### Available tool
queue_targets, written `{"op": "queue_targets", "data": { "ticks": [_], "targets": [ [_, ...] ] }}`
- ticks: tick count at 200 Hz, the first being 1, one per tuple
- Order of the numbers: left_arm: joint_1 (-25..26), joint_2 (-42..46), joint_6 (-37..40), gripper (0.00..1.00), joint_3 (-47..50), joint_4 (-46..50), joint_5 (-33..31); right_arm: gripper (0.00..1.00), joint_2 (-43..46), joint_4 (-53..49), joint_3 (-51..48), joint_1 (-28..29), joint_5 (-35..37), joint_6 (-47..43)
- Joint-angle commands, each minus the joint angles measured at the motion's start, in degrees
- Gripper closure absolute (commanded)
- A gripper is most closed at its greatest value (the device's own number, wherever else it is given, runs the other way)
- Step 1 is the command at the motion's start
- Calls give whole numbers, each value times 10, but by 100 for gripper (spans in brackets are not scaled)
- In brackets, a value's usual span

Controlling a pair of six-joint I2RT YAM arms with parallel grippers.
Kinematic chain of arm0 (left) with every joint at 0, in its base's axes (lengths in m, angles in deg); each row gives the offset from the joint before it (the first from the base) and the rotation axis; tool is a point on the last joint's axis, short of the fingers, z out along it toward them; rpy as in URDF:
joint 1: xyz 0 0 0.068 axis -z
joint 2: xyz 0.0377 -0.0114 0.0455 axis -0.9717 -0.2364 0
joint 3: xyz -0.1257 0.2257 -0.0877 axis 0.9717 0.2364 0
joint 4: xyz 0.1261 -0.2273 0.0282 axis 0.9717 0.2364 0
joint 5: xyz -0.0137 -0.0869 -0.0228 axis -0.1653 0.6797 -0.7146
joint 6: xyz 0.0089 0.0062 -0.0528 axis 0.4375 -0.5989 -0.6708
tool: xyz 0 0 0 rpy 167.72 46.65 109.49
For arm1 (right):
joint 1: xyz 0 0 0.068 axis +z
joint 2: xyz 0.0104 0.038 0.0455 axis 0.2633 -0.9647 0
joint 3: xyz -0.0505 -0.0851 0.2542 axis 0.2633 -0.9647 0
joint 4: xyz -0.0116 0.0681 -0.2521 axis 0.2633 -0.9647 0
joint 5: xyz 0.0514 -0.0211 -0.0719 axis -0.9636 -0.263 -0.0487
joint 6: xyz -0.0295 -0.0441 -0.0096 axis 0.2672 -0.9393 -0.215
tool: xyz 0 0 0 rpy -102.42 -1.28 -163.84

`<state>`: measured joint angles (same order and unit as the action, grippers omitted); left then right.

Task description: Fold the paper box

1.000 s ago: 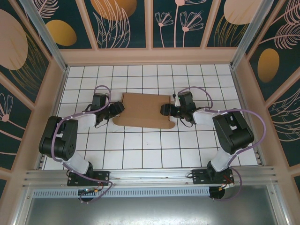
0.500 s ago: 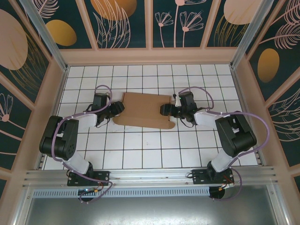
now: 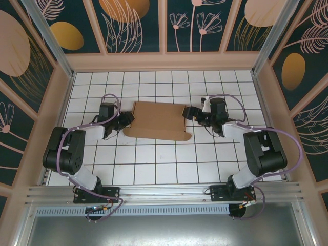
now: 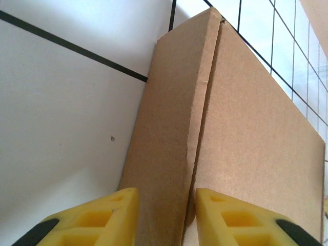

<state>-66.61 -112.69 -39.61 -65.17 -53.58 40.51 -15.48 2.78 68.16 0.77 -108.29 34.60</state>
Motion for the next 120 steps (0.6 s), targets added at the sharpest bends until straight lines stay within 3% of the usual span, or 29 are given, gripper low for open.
{"op": "queue_targets", "data": {
  "ticks": [1,120],
  "targets": [
    [-14,-24,-19,66,19,14,43,5,-24,36,-14,-8,-40,21],
    [-76,-45,-64,70,46,-36,125,3,-120,54,2,-10,-124,27]
  ]
}}
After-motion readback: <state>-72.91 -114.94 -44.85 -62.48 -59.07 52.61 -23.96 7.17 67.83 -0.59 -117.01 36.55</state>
